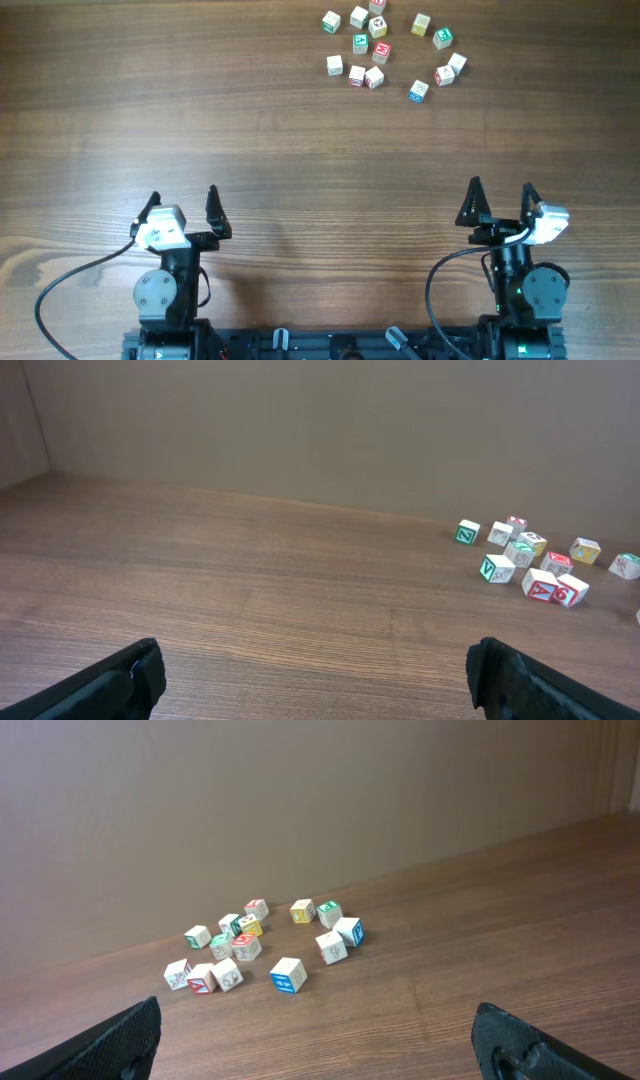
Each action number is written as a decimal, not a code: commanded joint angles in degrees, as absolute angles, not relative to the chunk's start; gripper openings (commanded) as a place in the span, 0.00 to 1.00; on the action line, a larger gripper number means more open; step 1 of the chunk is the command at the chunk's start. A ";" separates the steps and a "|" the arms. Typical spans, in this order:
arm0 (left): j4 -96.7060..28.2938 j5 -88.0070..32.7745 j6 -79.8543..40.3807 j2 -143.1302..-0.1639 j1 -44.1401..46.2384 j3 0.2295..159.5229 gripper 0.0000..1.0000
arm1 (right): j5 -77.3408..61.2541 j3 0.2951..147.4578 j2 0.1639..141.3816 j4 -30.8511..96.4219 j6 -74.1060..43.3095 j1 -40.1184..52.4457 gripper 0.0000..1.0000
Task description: Form a circle
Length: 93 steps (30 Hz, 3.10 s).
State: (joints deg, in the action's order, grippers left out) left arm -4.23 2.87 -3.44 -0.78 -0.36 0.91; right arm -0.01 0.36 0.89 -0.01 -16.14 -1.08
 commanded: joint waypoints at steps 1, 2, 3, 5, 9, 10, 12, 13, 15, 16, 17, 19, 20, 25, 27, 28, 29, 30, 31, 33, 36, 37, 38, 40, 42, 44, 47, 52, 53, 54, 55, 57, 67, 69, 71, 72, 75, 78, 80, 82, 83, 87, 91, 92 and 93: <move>-3.92 2.57 -2.31 -0.38 -0.10 0.32 1.00 | -0.97 0.32 0.54 -0.27 -15.16 -1.15 1.00; -3.92 2.57 -2.33 -0.38 -0.10 0.32 1.00 | -0.97 0.32 0.54 -0.27 -15.18 -1.15 0.99; -3.92 2.57 -2.33 -0.38 -0.10 0.32 1.00 | -0.95 0.32 0.54 -0.27 -15.16 -1.15 1.00; -3.92 2.57 -2.31 -0.38 -0.10 0.32 1.00 | -0.97 0.32 0.54 -0.27 -15.18 -1.15 1.00; -3.92 2.59 -2.31 -0.38 -0.12 0.32 1.00 | -0.97 0.32 0.54 -0.27 -15.18 -1.15 1.00; -3.92 2.61 -2.31 -0.38 -0.12 0.32 1.00 | -0.97 0.32 0.54 -0.27 -15.18 -1.15 1.00; -3.90 2.61 -2.31 -0.38 -0.12 0.32 1.00 | -0.97 0.32 0.54 -0.27 -15.16 -1.15 1.00; -3.88 2.59 -2.31 -0.38 -0.10 0.32 1.00 | -0.97 0.32 0.54 -0.27 -15.18 -1.15 1.00; -3.88 2.59 -2.31 -0.38 -0.12 0.32 1.00 | -0.97 0.32 0.54 -0.27 -15.18 -1.15 1.00; -3.81 2.59 -2.31 -0.38 -0.10 0.32 1.00 | -0.95 0.32 0.54 -0.30 -15.20 -1.15 1.00; -3.84 2.59 -2.31 -0.38 -0.10 0.32 1.00 | -0.95 0.32 0.54 -0.27 -15.18 -1.15 1.00; -3.86 2.57 -2.33 -0.38 -0.10 0.32 1.00 | -0.95 0.32 0.54 -0.27 -15.16 -1.15 1.00; -3.84 2.57 -2.33 -0.38 -0.10 0.32 1.00 | -0.97 0.32 0.54 -0.27 -15.18 -1.15 1.00; -3.86 1.63 -2.35 -0.38 -0.10 0.32 1.00 | -0.97 0.32 0.54 -0.27 -15.18 -1.15 1.00; -3.81 0.14 -2.33 -0.38 -0.10 0.34 1.00 | -0.95 0.32 0.54 -0.27 -15.18 -1.15 1.00; -3.84 -0.47 -2.35 -0.38 -0.10 0.34 1.00 | -0.97 0.32 0.54 -0.27 -15.18 -1.15 1.00; -3.86 -0.71 -2.37 -0.38 -0.10 0.38 1.00 | -0.97 0.32 0.54 -0.27 -15.18 -1.15 1.00; -3.88 -1.10 -2.35 -0.38 -0.10 0.43 1.00 | -0.97 0.32 0.54 -0.27 -15.16 -1.15 1.00; -3.86 -1.54 -2.35 -0.38 -0.10 0.49 1.00 | -0.97 0.32 0.54 -0.27 -15.18 -1.15 1.00; -4.23 -2.59 -2.35 -0.38 -0.10 1.21 1.00 | -0.95 0.32 0.54 -0.27 -15.18 -1.15 1.00; -7.57 -2.59 -2.35 -0.38 -0.10 3.95 1.00 | -0.97 0.32 0.54 -0.27 -15.16 -1.15 1.00; -8.95 -2.59 -2.37 -0.38 -0.10 4.99 1.00 | -0.97 0.32 0.54 -0.27 -15.18 -1.15 1.00; -10.52 -2.61 -2.37 -0.43 -0.10 6.15 1.00 | -0.95 0.32 0.54 -0.27 -15.20 -1.15 1.00; -13.82 -2.81 -2.35 -1.06 -0.10 8.80 1.00 | -0.95 0.32 0.54 -0.27 -15.16 -1.15 1.00; -16.49 -3.90 -2.37 -2.85 -0.10 11.84 1.00 | -0.97 0.32 0.54 -0.27 -15.18 -1.15 0.99; -17.23 -5.37 -2.94 -6.20 -0.10 15.33 1.00 | -0.97 0.32 0.54 -0.27 -15.18 -1.15 1.00; -17.17 -5.41 -4.99 -12.01 -0.10 20.64 1.00 | -0.95 0.32 0.54 -0.27 -15.18 -1.15 1.00; -17.23 -9.02 -4.97 -23.70 -0.10 31.35 1.00 | -0.95 0.32 0.54 -0.27 -15.18 -1.15 1.00; -17.45 -10.33 -4.95 -26.63 -0.10 34.17 1.00 | -0.97 0.32 0.54 -0.27 -15.18 -1.15 1.00; -18.02 -12.05 -4.95 -30.17 -0.10 37.78 1.00 | -0.95 0.32 0.54 -0.27 -15.18 -1.15 1.00; -18.72 -13.06 -4.95 -32.49 -0.10 40.12 1.00 | -0.95 0.32 0.54 -0.27 -15.16 -1.15 1.00; -21.21 -14.81 -4.95 -36.88 -0.10 45.15 1.00 | -0.95 0.32 0.54 -0.27 -15.18 -1.15 1.00; -31.24 -28.03 -4.95 -48.86 -0.10 56.97 1.00 | -0.95 0.32 0.54 -0.27 -15.18 -1.15 1.00; -31.46 -30.68 -4.95 -49.25 -0.10 56.97 1.00 | -0.97 0.32 0.54 -0.27 -15.16 -1.15 1.00; -31.18 -30.70 -4.95 -49.30 -0.10 56.97 1.00 | -0.97 0.32 0.54 -0.27 -15.20 -1.15 1.00; -31.09 -30.68 -4.97 -49.30 -0.10 56.97 1.00 | -0.95 0.32 0.54 -0.27 -15.16 -1.15 1.00; -30.24 -30.63 -6.02 -49.30 -0.10 57.23 1.00 | -0.97 0.32 0.54 -0.27 -15.18 -1.15 1.00; -30.04 -30.61 -8.23 -50.54 -0.10 59.09 1.00 | -0.97 0.32 0.54 -0.27 -15.18 -1.15 1.00; -30.09 -30.63 -9.67 -52.97 -0.10 61.60 1.00 | -0.97 0.32 0.54 -0.27 -15.18 -1.15 1.00; -30.57 -30.63 -11.27 -56.14 -0.10 64.84 1.00 | -0.95 0.32 0.54 -0.27 -15.18 -1.15 1.00; -31.27 -30.61 -11.97 -58.39 -0.10 67.44 1.00 | -0.95 0.30 0.54 -0.27 -15.16 -1.15 1.00; -34.26 -30.63 -12.93 -65.08 -0.10 75.35 1.00 | -0.97 0.32 0.54 -0.27 -15.16 -1.15 1.00; -37.23 -30.63 -12.95 -71.09 0.69 81.56 0.99 | -0.95 0.32 0.54 -0.27 -15.18 -1.15 1.00; -37.17 -30.61 -12.93 -72.12 1.37 82.35 0.98 | -0.95 0.32 0.54 -0.27 -15.16 -1.15 1.00; -37.10 -30.55 -12.93 -72.93 2.02 82.98 0.98 | -0.95 0.32 0.54 -0.27 -15.18 -1.15 1.00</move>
